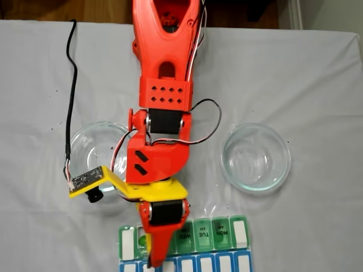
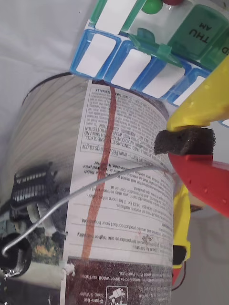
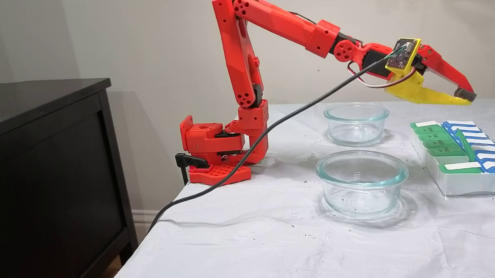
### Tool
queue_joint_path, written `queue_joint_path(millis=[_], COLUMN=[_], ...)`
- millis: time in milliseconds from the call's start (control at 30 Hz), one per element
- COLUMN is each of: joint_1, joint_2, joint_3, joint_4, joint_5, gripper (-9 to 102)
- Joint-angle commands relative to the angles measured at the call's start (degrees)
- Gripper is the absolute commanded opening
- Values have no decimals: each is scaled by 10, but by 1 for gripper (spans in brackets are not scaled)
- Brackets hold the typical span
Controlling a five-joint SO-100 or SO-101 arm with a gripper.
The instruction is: Sort medicines into box.
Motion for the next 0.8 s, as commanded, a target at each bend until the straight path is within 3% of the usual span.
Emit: queue_joint_path(millis=[0, 400, 767], joint_1=[11, 20, 29], joint_2=[-5, -56, -90], joint_3=[-50, -91, -146], joint_4=[0, -18, 127], joint_5=[-3, 0, 6], gripper=[0, 0, 0])
